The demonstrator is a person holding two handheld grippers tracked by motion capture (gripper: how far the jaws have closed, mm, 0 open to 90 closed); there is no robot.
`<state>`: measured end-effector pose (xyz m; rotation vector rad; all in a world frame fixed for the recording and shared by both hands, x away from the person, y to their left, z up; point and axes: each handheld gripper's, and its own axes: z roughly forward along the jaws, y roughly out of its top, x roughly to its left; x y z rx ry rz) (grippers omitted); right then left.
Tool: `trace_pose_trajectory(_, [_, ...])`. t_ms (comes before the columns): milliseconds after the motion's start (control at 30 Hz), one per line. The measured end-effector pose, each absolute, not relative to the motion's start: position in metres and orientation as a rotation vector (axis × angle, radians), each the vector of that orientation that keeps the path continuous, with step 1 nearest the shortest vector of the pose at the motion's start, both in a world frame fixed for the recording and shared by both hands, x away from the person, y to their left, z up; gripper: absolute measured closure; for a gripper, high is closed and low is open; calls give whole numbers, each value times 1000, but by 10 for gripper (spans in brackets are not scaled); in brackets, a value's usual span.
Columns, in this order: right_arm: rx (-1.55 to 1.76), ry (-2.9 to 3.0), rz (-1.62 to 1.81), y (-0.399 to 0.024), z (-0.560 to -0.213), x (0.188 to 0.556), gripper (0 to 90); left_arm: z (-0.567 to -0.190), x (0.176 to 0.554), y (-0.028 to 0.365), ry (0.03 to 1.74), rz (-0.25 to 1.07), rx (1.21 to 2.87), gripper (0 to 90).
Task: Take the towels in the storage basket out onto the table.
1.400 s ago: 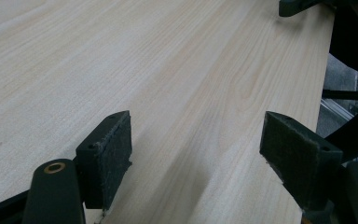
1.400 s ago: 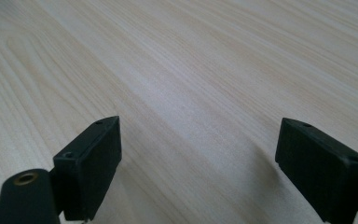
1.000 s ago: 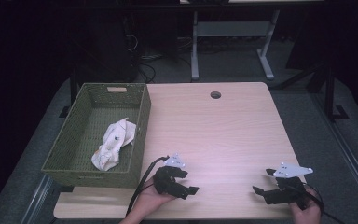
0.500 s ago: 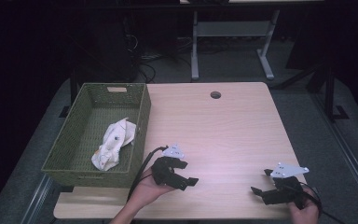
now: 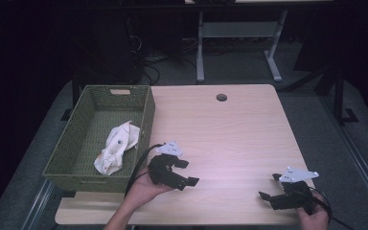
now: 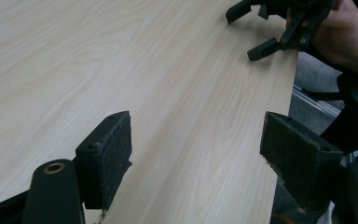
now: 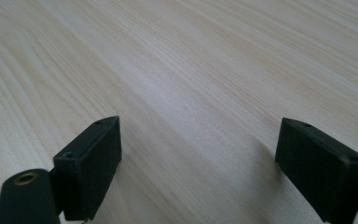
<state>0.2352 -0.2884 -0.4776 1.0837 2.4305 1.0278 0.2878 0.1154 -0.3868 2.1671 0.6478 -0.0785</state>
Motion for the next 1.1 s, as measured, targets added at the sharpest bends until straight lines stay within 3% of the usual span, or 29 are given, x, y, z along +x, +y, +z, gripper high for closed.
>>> trace_pose_trajectory(600, [1112, 2419, 1029, -290, -479, 234, 140, -348, 316, 121, 710, -62, 2176, 246])
trace_pose_trajectory(1100, [1084, 2415, 1046, -290, -477, 233, 140, -309, 337, 162, 803, -72, 2171, 199])
